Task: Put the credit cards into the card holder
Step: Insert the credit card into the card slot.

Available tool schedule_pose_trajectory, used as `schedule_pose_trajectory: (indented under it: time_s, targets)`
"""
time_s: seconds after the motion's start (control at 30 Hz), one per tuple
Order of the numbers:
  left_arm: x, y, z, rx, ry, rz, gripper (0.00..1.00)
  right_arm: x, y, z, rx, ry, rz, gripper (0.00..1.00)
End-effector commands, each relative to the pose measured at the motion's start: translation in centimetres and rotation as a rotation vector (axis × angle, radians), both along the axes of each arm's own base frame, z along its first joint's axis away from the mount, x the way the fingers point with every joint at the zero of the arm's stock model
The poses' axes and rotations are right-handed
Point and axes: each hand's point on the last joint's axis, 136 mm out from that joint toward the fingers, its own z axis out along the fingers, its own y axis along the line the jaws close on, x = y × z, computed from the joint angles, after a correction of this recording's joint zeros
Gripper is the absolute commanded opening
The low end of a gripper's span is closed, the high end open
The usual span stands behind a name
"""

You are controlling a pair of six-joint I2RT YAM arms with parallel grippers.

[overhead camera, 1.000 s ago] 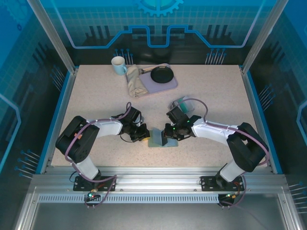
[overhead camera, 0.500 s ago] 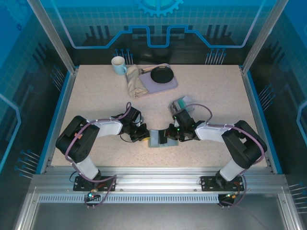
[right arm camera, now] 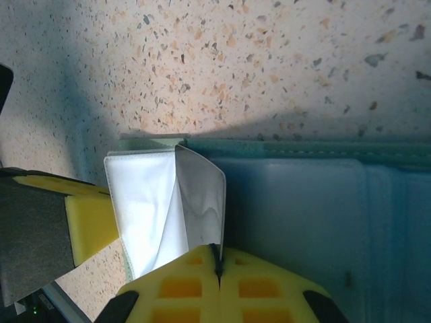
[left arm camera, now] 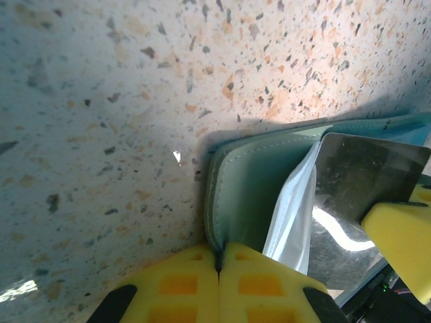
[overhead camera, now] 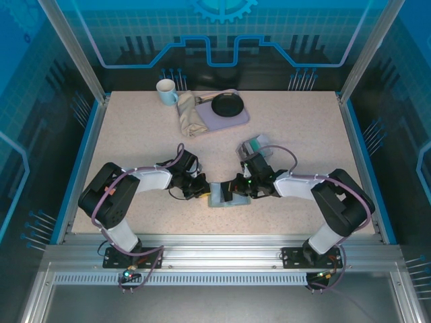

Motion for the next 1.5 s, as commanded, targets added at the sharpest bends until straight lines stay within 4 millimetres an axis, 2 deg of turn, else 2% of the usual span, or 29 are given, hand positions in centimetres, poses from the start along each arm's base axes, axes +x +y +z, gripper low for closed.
schedule_pose_trajectory:
  time_s: [0.0, 0.2, 0.5, 0.9, 0.97, 1.1, 1.27, 1.47]
  targets:
    - [-1.7, 1.4, -3.4, 0.104, 0.076, 0.017, 0.02, -2.7, -2.9, -2.3, -0.126, 0.103, -0.021, 0.00]
    - [-1.7, 1.3, -3.3, 0.103, 0.075, 0.011, 0.02, -2.8, -3.0, -2.2, -0.126, 0.101, -0.034, 0.00]
    - [-1.7, 1.3, -3.4, 0.103, 0.078, 0.012, 0.02, -2.7, -0.3, -2.4, -0.036, 0.122, 0.047, 0.00]
    - [-1.8, 1.3, -3.5, 0.109, 0.077, 0.011, 0.03, -2.2, 1.6, -2.5, 0.006, 0.120, 0.112, 0.00]
    - [-1.8, 1.4, -3.5, 0.115, 0.076, 0.010, 0.04, -2.2, 2.0, -2.4, 0.000, 0.121, 0.130, 0.02]
    - [-1.9, 1.6, -3.3, 0.126, 0.070, 0.007, 0.05, -2.0, 1.0, -2.3, -0.078, 0.115, 0.119, 0.09]
    - [-1.9, 1.7, -3.4, 0.128, 0.069, 0.005, 0.05, -1.8, 0.0, -1.6, -0.144, 0.096, 0.114, 0.21]
    - [-1.8, 1.5, -3.4, 0.120, 0.070, 0.004, 0.05, -1.8, -0.3, -1.9, -0.179, 0.106, 0.118, 0.22]
